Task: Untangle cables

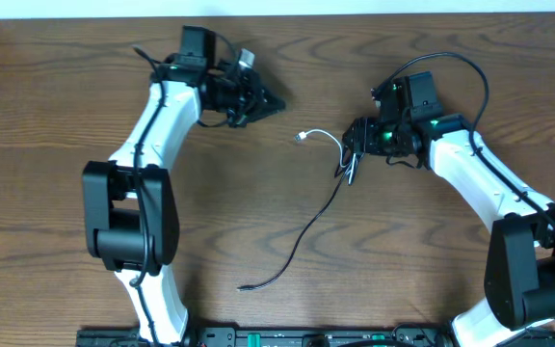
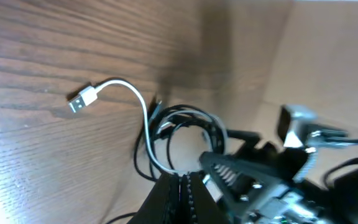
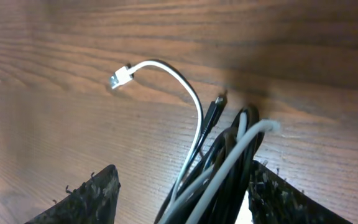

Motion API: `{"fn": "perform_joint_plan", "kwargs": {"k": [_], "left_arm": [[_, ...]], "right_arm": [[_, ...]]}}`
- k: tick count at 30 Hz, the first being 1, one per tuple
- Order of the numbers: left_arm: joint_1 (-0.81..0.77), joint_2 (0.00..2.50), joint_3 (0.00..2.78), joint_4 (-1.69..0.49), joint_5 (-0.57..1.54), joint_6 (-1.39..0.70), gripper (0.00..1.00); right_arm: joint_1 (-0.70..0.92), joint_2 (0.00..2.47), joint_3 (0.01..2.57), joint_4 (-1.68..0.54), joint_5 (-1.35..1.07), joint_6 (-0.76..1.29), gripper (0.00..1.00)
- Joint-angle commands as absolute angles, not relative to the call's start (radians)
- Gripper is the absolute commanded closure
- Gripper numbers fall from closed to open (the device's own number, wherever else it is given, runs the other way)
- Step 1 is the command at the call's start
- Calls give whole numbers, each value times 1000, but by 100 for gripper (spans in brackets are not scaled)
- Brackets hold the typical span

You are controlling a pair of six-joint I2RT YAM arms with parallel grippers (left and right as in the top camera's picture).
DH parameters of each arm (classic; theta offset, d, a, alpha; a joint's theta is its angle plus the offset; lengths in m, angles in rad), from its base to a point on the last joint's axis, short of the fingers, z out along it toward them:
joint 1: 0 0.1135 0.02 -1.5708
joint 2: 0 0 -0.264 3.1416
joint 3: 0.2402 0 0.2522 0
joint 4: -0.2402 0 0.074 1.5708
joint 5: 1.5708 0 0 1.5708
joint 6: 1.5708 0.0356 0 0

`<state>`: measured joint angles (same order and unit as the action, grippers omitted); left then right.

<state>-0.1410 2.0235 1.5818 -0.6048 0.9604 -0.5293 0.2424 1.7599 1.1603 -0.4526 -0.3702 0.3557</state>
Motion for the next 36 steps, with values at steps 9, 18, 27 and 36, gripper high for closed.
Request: {"fn": "perform_joint_plan", "kwargs": {"k": [9, 18, 27, 36], "left_arm": [[-279, 2008, 1588, -555, 881, -405, 92], [-294, 2008, 1588, -548, 1141, -163, 92], [-379, 2008, 1588, -635, 1135, 4, 86], [-457, 2008, 1588, -632, 974, -35, 73]], "right_arm": [[192, 1739, 1182, -436, -471, 399, 42], [155, 1739, 1184, -380, -545, 508, 41], [122, 1739, 1184, -354, -556, 546, 41], [87, 1739, 1184, -332, -583, 554, 43]]}}
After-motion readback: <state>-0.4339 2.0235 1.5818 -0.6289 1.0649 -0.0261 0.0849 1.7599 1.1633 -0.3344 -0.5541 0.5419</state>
